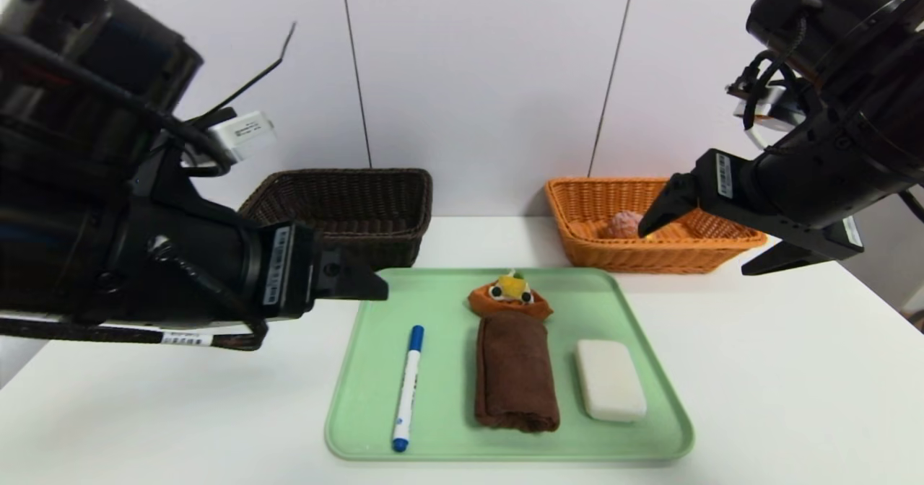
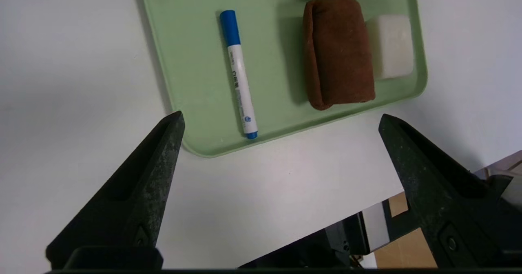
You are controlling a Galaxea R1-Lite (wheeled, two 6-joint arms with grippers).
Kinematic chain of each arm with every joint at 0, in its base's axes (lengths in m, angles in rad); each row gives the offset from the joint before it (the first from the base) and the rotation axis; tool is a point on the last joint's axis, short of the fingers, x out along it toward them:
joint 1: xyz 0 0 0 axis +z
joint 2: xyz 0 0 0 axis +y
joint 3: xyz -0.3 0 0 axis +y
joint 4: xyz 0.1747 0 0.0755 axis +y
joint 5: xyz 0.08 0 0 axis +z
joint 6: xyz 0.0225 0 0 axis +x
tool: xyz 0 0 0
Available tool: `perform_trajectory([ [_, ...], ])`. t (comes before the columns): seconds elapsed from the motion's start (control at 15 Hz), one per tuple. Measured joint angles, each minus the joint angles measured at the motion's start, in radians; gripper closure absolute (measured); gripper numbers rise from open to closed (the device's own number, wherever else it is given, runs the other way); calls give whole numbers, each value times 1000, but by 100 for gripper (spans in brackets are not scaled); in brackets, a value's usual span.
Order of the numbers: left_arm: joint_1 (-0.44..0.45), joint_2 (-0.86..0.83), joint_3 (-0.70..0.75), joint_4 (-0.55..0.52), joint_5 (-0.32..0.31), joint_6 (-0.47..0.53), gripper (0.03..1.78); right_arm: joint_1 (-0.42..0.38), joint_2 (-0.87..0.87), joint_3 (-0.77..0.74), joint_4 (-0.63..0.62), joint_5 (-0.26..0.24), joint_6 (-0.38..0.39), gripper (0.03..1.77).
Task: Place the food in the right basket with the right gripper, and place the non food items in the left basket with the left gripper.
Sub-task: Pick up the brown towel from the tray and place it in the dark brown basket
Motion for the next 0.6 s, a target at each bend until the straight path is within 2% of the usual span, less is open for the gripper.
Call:
perform_trajectory([
  [0.2, -86, 124, -149, 71, 40, -50, 12, -26, -15, 26, 11, -1, -17, 11],
  [0.6, -206, 372, -406, 213, 59, -107, 12, -136, -61, 93, 13, -2, -71, 10],
])
